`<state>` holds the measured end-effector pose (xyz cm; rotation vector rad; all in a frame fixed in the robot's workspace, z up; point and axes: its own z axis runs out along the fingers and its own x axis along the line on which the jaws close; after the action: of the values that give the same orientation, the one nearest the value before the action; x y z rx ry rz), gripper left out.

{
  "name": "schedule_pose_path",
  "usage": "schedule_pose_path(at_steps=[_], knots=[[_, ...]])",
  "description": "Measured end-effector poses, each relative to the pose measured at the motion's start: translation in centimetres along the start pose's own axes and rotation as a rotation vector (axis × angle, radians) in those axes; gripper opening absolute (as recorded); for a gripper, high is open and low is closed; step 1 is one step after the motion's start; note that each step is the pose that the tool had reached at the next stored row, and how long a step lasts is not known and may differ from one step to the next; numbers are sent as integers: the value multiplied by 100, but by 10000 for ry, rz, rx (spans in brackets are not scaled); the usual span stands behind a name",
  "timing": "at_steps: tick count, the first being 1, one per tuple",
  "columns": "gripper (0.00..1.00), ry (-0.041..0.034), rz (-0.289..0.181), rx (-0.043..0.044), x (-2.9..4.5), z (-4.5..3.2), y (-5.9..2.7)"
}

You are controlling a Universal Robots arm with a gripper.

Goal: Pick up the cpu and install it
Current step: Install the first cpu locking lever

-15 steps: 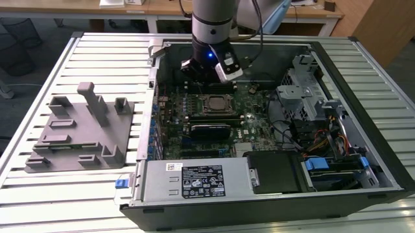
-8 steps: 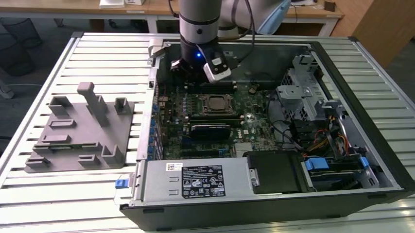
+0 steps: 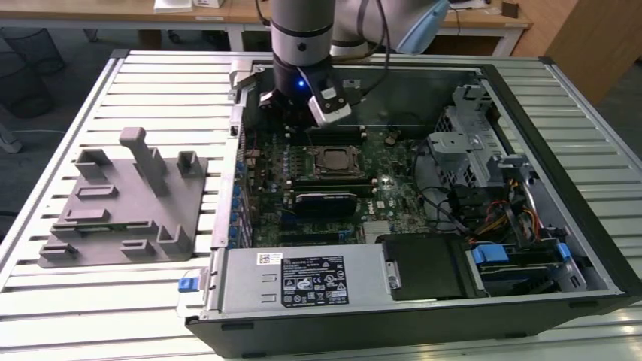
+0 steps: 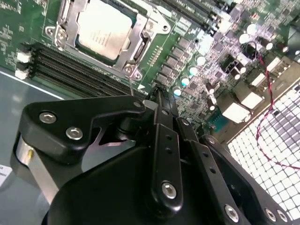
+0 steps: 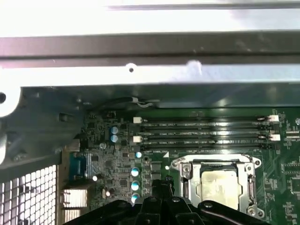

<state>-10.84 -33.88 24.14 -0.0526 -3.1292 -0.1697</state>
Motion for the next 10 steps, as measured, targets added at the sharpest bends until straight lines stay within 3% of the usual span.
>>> schedule_pose_path(at_steps=[10], knots=[[11, -2, 0, 1, 33, 17, 153]])
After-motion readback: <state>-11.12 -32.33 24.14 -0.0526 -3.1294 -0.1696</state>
